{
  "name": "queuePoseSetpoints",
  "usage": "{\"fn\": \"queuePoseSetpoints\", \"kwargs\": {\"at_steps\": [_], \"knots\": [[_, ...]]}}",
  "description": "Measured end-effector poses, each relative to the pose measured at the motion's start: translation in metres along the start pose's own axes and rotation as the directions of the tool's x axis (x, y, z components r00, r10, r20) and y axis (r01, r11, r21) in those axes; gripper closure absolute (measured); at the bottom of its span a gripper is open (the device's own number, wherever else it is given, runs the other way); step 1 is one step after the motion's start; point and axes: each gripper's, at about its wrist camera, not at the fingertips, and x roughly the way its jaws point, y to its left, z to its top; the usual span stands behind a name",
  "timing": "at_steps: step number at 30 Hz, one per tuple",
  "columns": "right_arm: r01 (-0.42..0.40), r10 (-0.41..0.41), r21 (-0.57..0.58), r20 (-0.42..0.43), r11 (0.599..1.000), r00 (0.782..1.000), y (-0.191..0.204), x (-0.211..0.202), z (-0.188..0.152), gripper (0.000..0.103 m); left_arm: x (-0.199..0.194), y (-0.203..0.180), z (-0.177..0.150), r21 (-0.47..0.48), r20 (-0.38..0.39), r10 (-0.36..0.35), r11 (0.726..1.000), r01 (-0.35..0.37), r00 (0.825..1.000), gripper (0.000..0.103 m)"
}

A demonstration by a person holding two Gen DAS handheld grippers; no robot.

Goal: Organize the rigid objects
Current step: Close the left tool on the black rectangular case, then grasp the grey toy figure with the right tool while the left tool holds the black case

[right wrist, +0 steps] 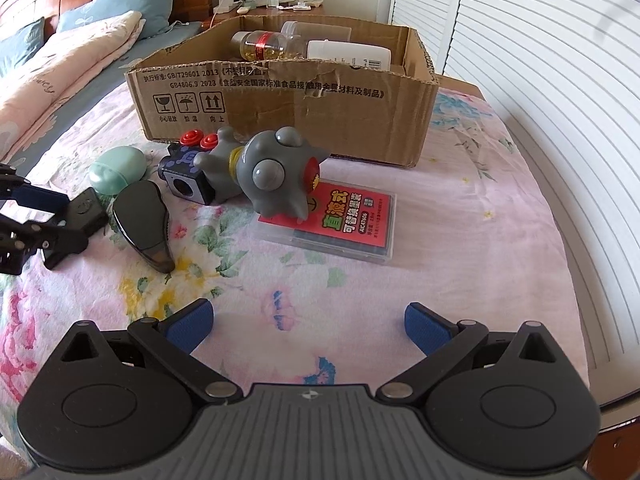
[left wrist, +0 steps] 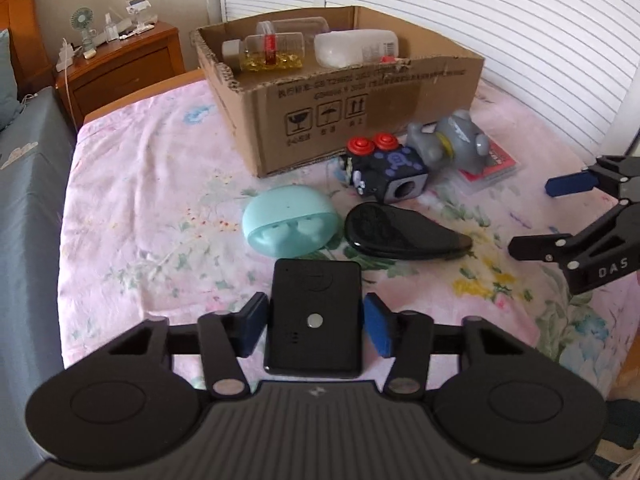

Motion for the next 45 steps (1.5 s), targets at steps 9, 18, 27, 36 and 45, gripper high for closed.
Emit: {"fn": "queuePoseSetpoints", "kwargs": {"at_steps": [9,18,27,36,45], "knots": [[-0.002,0.002,0.014,0.006,1.0,1.0,-0.009,0.011,0.013,0.0,-0.004,-0.006,-0.007,-0.019,0.008,0.019,1.0,-0.019,1.0,0.052],[0.037,-0.041,0.054,0.072,0.998,0.997,0.004,0.031,0.031,0.0,-0.004,-0.005,-0.006,-0.02,0.008,0.018,1.0,-0.018,1.0,0.052],[0.044,-0.049,0.056,0.092,0.997,0.995,-0.006,0.028,0.031,0.01,-0.005,-0.006,-0.007,-0.017,0.016,0.017,1.0,-0.016,1.0,0.051],[-0.009,0.009,-0.012,0.028,1.0,1.0,-0.019,-0.001,0.002,0.01,-0.006,-0.007,-0.008,-0.015,0.019,0.017,1.0,-0.017,1.0,0.051],[-0.011,0.011,-0.022,0.026,1.0,1.0,-0.027,-0.016,-0.018,0.009,-0.007,-0.01,-0.01,-0.008,0.018,0.014,1.0,-0.013,1.0,0.051]]}}
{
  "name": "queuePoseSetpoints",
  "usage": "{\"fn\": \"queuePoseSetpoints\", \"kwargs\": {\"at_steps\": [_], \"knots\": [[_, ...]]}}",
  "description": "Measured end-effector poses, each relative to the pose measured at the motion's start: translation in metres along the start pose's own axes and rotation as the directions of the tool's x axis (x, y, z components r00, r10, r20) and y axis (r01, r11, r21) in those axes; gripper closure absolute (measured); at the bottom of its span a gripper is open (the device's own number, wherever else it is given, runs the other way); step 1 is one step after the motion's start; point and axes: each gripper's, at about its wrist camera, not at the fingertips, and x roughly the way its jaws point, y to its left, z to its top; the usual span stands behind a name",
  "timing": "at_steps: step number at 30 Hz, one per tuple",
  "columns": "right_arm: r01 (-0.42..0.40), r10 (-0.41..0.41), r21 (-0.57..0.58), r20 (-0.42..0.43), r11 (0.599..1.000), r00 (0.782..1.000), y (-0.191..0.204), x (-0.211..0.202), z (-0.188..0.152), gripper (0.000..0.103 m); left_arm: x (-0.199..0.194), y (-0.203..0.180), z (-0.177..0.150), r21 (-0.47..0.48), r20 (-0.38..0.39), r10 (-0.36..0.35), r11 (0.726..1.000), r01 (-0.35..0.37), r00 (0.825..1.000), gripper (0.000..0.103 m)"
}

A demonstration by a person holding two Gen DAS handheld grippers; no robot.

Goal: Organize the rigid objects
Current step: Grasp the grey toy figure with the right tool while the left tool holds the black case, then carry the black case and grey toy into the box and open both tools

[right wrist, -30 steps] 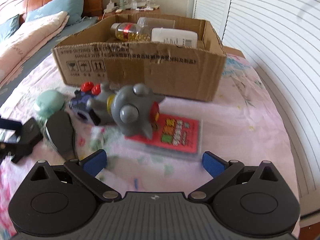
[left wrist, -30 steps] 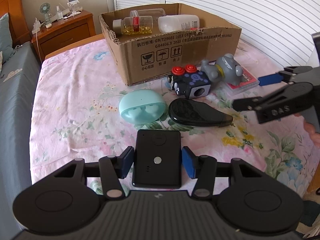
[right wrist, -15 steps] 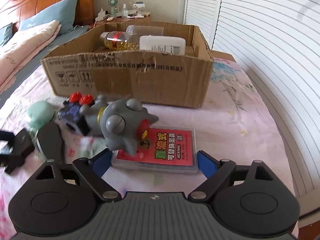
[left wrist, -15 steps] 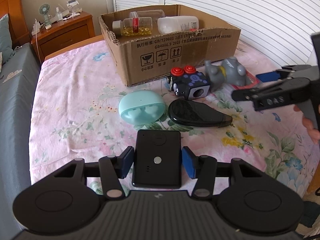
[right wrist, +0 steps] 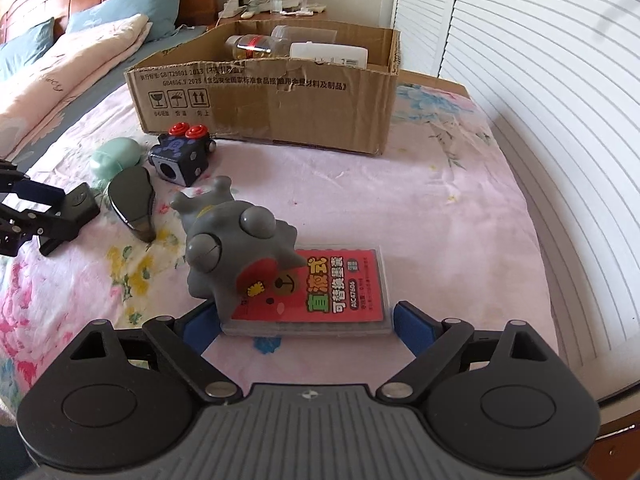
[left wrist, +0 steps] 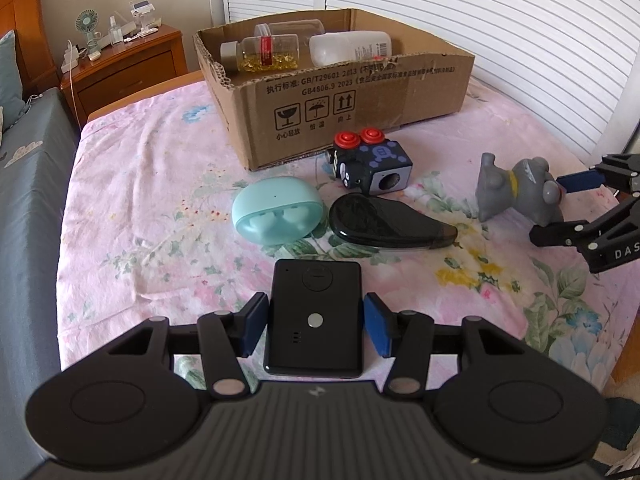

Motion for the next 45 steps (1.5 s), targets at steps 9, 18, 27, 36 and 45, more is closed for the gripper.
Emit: {"fn": "queuePoseSetpoints", "kwargs": {"at_steps": [9,18,27,36,45], "knots": [[-0.025,0.033,-0.106,0.074,0.994,0.997,0.022,-0.014,0.008,0.009,0.001,0.0,0.001,-0.001,-0.001,-0.002,1.0,0.002,1.0,0.051],[-0.065,0.083,-0.216,0.074,0.974,0.994,0.036,0.0,0.023,0.011,0.002,0.0,0.0,-0.007,0.0,0.003,1.0,-0.003,1.0,0.051],[-0.049,0.058,-0.177,0.048,0.983,0.997,0.039,0.008,0.026,0.021,0.002,0.0,0.001,-0.013,-0.005,0.008,1.0,-0.008,1.0,0.051],[-0.019,0.03,-0.173,0.057,0.985,0.998,0.039,0.002,0.029,0.041,0.003,-0.001,0.003,-0.018,-0.027,0.012,1.0,-0.012,1.0,0.052],[-0.018,0.034,-0.205,0.072,0.979,0.997,0.037,-0.01,0.031,0.042,-0.011,-0.008,0.009,0.015,-0.031,-0.017,1.0,0.018,0.999,0.052]]}}
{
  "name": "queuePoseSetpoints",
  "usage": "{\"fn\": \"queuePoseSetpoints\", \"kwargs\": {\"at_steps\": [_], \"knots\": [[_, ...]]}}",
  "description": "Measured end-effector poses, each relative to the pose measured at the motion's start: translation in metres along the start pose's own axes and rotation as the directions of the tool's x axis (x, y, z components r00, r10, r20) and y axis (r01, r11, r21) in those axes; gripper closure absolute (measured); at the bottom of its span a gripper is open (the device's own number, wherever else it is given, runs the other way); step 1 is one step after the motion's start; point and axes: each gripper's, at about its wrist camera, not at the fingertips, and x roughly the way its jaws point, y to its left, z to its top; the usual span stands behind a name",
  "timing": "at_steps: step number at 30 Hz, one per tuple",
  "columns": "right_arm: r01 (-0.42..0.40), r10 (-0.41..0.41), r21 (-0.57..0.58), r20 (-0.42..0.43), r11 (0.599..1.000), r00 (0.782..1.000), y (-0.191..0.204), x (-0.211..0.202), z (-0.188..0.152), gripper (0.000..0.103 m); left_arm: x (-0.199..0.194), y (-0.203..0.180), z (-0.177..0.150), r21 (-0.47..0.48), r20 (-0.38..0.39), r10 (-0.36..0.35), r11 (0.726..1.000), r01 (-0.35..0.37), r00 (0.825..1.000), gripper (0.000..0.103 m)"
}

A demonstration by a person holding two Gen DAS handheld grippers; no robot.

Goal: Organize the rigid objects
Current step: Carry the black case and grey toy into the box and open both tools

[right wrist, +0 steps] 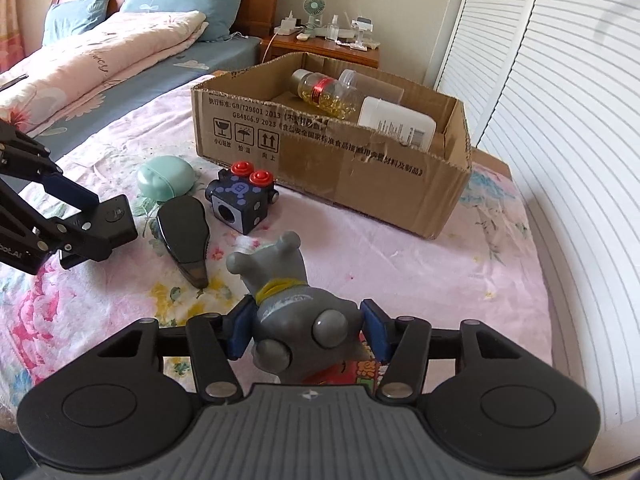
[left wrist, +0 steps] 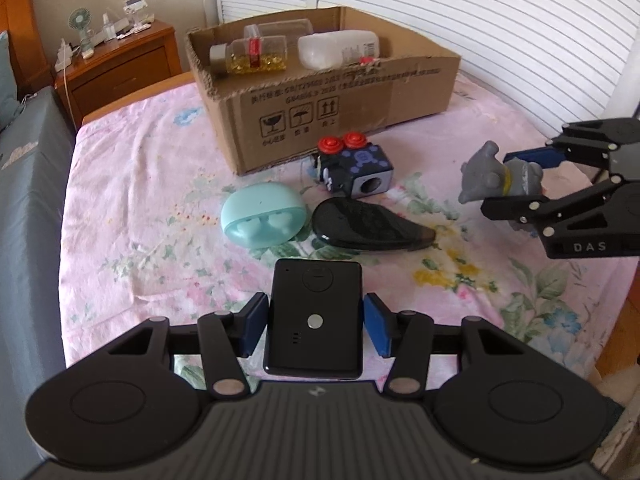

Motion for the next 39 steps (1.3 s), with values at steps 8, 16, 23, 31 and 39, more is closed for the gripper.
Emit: {"fn": "queuePoseSetpoints", "kwargs": {"at_steps": [8,16,23,31,39], "knots": [[-0.02,0.02,-0.014,0.023,1.0,1.0,-0.007,-0.012,0.014,0.042,-0.015,-0.002,0.019,0.031,0.008,-0.013,0.999,0.012,1.0,0.052],[-0.03,0.033,-0.031,0.079,0.999,0.996,-0.013,-0.023,0.039,0.042,-0.024,0.0,0.062,0.07,0.054,-0.011,0.998,0.007,0.998,0.052],[-0.018,0.024,-0.04,0.143,0.999,0.99,-0.026,-0.027,0.074,0.042,-0.018,0.012,0.127,0.095,0.126,0.025,0.995,-0.037,0.992,0.052],[-0.012,0.02,-0.045,0.168,0.999,0.986,-0.034,-0.021,0.1,0.042,0.029,0.037,0.181,0.029,0.117,0.077,0.996,-0.081,0.99,0.052],[-0.008,0.014,-0.037,0.155,0.999,0.988,-0.04,-0.008,0.116,0.042,0.042,0.056,0.173,-0.072,0.14,0.105,0.993,-0.096,0.985,0.021]]}}
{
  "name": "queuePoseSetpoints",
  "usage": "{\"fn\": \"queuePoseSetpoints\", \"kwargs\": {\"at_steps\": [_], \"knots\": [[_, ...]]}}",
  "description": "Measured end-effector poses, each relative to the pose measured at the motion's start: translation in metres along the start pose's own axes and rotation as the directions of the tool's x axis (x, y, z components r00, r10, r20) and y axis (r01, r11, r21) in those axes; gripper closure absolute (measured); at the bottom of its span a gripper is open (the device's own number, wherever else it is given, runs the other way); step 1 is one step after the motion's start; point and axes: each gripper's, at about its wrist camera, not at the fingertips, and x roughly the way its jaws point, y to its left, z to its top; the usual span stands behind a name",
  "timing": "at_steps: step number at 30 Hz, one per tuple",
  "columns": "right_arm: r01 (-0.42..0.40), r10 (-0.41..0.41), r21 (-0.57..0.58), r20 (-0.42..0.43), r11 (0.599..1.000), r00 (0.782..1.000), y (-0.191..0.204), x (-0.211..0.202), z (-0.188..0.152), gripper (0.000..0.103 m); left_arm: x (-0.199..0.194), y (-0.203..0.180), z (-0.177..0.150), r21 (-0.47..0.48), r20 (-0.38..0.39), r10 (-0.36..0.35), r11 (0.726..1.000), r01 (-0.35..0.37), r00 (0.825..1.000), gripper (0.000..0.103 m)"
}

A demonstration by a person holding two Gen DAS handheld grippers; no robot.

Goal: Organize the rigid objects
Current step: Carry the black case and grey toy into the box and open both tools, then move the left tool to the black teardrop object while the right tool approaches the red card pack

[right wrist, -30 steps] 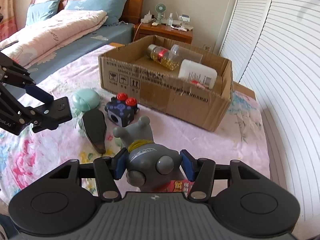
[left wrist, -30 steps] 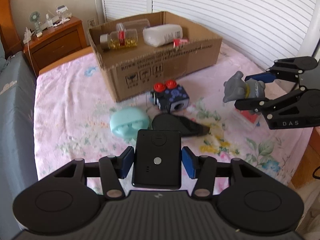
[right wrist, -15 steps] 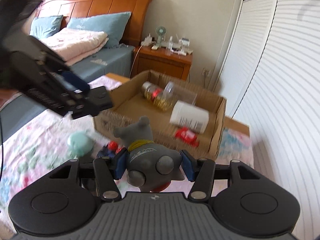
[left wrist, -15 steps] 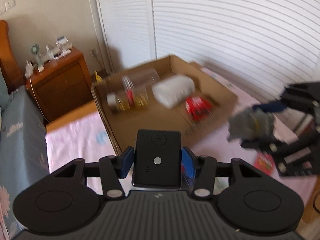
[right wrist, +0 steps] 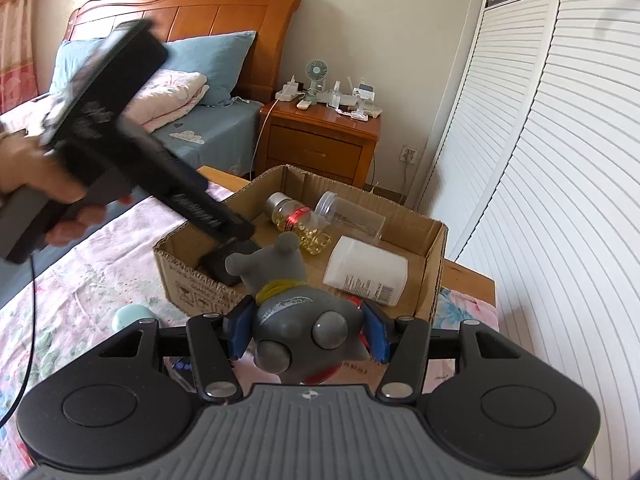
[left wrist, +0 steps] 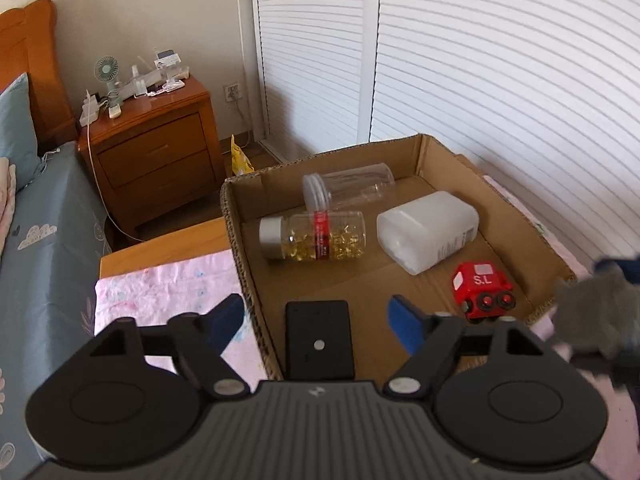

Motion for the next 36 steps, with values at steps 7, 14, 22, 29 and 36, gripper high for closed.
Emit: {"fn": "queuePoseSetpoints", "kwargs": {"at_steps": [7,14,22,29,36], "knots": [[0.001,-0.001,-0.012,-0.025,1.0,1.0,-0.003,0.023,0.022,0.042,-0.053,-0.006,-0.038,0.053,0.015,0.054,0.997,-0.055,0.998,0.011],[-0.013,0.011,-0.038,-0.037,0.999,0.999,0.005,0.047,0.053,0.042,-0.091,-0.008,-0.083,0.035,0.041,0.101,0.994,-0.102,0.994,0.011],[-0.023,0.023,-0.011,-0.041,1.0,0.999,0.015,0.054,0.053,0.0,-0.106,-0.002,-0.104,-0.046,0.06,0.063,0.997,-0.06,0.996,0.01],[-0.011,0.012,0.013,-0.073,1.0,0.997,0.019,0.04,0.03,0.0,-0.109,-0.008,-0.111,-0.07,0.069,0.054,0.996,-0.049,0.996,0.01],[0.0,0.006,0.082,-0.08,0.997,0.997,0.02,0.025,0.005,0.0,-0.109,-0.018,-0.116,-0.062,0.069,0.077,0.995,-0.073,0.995,0.007]]}}
